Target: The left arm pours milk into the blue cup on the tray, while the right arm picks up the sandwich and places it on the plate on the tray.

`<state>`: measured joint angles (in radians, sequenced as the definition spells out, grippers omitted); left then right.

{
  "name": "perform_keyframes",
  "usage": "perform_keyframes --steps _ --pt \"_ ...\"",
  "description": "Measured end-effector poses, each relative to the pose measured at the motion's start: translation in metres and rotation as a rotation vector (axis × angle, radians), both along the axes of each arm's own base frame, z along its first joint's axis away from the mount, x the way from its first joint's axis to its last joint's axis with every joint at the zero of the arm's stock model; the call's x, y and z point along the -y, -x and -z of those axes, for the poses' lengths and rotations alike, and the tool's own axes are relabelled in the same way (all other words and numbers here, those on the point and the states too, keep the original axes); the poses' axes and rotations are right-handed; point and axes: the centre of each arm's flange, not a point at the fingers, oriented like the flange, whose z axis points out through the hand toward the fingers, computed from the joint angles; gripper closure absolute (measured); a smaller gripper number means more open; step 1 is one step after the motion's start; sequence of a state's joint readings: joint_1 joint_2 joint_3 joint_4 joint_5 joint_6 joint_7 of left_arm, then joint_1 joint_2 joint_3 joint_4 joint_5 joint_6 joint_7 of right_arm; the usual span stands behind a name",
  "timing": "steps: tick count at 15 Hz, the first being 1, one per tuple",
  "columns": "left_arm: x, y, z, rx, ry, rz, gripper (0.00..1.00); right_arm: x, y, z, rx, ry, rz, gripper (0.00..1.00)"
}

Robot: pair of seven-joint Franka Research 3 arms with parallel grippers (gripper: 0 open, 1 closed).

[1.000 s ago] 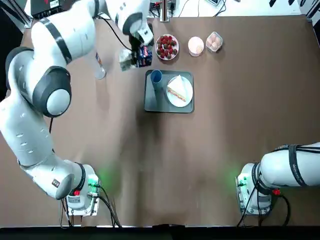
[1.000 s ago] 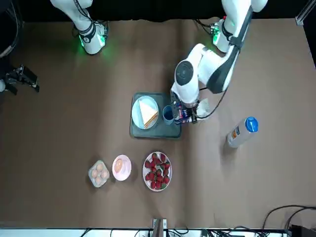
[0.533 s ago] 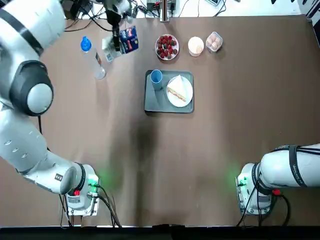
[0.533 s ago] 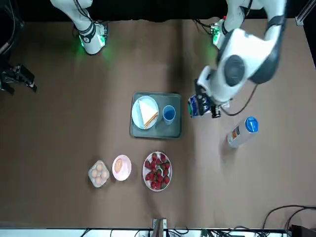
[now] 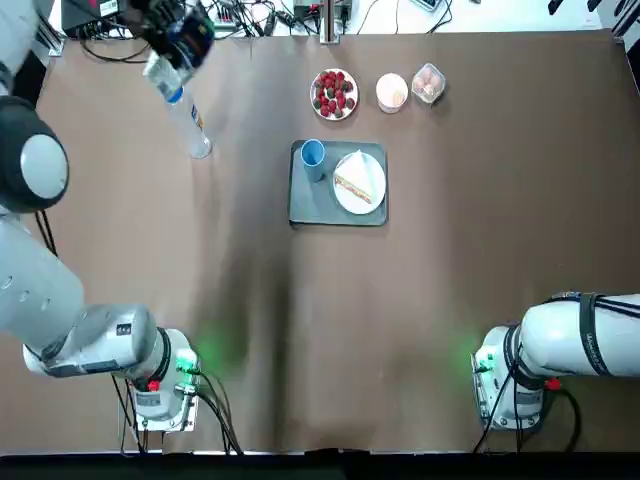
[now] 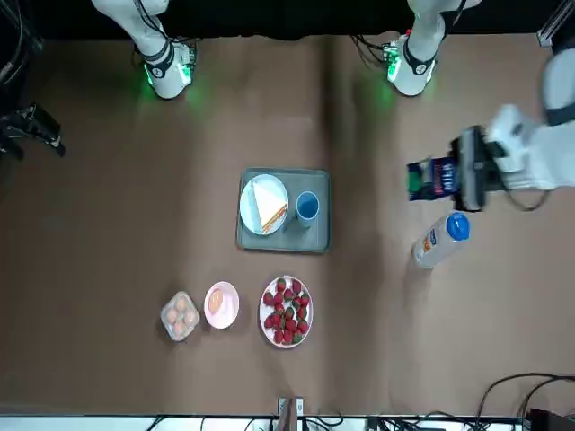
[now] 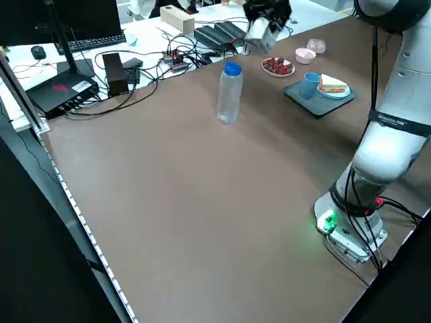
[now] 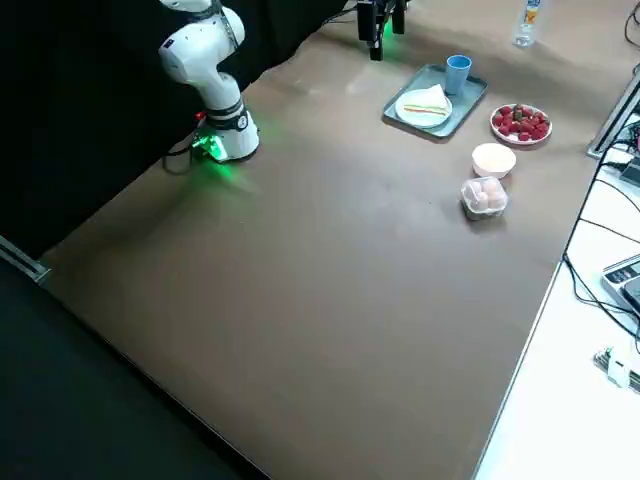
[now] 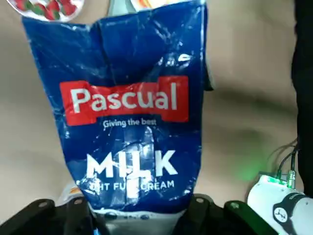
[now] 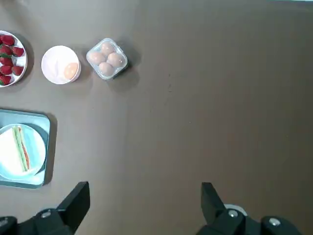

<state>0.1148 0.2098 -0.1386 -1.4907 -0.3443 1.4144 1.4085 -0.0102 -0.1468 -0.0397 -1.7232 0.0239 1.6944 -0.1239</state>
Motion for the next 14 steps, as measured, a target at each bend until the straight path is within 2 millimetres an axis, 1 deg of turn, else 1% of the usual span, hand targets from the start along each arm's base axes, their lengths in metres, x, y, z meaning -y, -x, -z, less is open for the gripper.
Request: perform_keyframes --steps 2,5,6,8,10,11,12,14 --pt "-0.057 0.004 -0.006 0.003 0.109 -0.025 0.48 0.0 -0.001 0.0 0.011 0.001 0.0 0.0" --pt "-0.142 0.015 -0.009 0.058 0.252 -0.07 0.51 0.0 -0.002 0.0 0.017 0.001 0.0 0.0" --pt "-0.167 0.019 -0.008 0.085 0.296 -0.08 0.51 0.0 -0.002 0.0 0.017 0.001 0.0 0.0" --pt "-0.21 0.026 0.005 0.122 0.389 -0.095 0.51 0.0 -0.002 0.0 0.019 0.001 0.0 0.0" --pt "-0.247 0.029 0.032 0.149 0.481 -0.097 0.51 0.0 -0.003 0.0 0.024 0.001 0.0 0.0" --pt "-0.264 0.03 0.05 0.162 0.528 -0.099 0.51 0.0 -0.003 0.0 0.026 0.001 0.0 0.0" --pt "-0.293 0.033 0.095 0.17 0.614 -0.095 0.51 0.0 -0.003 0.0 0.025 0.001 0.0 0.0" --pt "-0.309 0.033 0.148 0.176 0.704 -0.068 0.5 0.0 -0.003 0.0 0.025 0.001 0.0 0.0"
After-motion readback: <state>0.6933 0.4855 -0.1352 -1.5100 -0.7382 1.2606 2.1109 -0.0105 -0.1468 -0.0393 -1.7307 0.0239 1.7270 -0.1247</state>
